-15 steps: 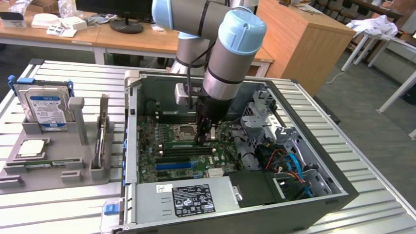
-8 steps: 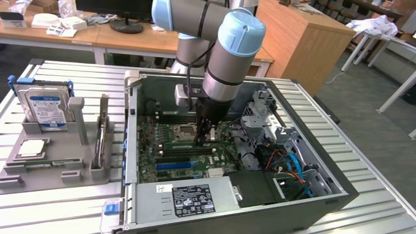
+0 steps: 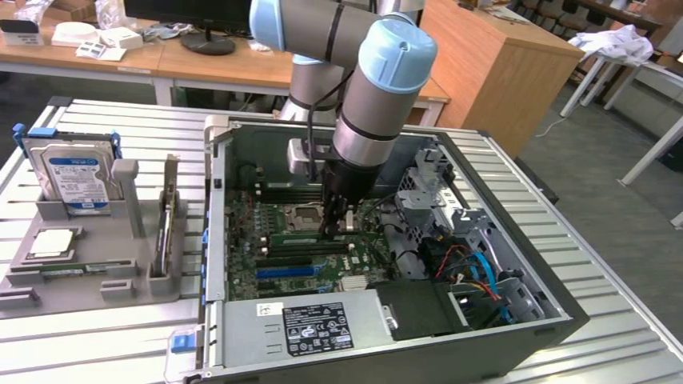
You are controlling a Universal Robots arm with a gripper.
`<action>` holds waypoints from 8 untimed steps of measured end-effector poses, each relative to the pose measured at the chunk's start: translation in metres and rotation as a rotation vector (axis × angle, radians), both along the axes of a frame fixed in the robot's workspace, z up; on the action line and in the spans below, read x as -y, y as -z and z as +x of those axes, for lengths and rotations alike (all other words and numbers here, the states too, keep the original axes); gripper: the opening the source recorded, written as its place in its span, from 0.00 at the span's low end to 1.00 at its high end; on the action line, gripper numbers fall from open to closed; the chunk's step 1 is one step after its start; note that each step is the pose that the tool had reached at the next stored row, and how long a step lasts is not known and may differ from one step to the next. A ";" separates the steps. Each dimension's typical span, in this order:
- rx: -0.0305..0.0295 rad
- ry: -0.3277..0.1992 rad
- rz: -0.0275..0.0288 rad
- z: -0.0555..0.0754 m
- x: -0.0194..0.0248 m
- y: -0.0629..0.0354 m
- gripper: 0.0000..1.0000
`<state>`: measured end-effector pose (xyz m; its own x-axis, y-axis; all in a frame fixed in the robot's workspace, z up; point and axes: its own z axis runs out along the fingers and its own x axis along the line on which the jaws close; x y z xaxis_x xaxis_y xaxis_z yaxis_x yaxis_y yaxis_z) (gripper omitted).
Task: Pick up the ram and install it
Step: 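Insert the ram into the slot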
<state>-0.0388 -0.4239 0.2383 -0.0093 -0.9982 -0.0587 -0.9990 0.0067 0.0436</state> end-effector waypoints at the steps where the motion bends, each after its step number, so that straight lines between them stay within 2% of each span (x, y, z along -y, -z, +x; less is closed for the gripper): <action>1: 0.0000 0.000 -0.0001 0.000 0.0000 0.0000 0.12; 8: -0.0001 0.000 0.0000 0.000 0.0014 0.0000 0.12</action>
